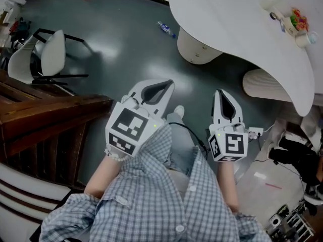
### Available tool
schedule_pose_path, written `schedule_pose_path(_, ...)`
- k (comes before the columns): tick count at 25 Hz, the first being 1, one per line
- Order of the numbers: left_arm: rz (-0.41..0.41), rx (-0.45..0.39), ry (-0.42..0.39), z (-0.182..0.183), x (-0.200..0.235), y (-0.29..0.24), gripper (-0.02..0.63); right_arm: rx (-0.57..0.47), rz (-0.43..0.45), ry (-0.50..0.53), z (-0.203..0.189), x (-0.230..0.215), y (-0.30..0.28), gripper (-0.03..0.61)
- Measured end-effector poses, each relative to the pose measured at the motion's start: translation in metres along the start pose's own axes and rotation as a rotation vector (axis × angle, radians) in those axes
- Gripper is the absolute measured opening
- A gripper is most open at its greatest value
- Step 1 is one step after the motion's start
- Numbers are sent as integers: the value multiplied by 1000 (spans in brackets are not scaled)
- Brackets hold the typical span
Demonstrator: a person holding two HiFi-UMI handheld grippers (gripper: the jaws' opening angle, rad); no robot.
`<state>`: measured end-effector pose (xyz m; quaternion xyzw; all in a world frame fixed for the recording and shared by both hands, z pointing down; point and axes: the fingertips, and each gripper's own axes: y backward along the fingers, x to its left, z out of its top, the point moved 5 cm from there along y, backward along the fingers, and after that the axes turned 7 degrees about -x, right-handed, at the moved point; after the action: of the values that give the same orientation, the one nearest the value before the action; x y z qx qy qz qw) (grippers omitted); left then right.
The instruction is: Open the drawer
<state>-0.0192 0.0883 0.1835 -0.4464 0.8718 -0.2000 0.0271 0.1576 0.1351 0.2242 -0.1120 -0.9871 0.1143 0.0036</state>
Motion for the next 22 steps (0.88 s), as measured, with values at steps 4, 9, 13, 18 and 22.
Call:
schedule_pose_path(4,54,0,38,-6,9,-13,3,38,41,24,-20,-15,-25,9)
schedule_pose_path(9,126,15,87,-16,19,-28,3,98,11,80,-48,-40,-51,9)
schedule_pose_path(13,148,27,96,-25,25,-43,3,133,29,84,-72,-51,-68,9)
schedule_pose_path(18,178,34,126,-45,32,-65,3,172,78,102,-100,-60,-96,9)
schedule_pose_path(22,195,22,154,-53,37,-80,3,188,109,113,-114,-67,-119,9)
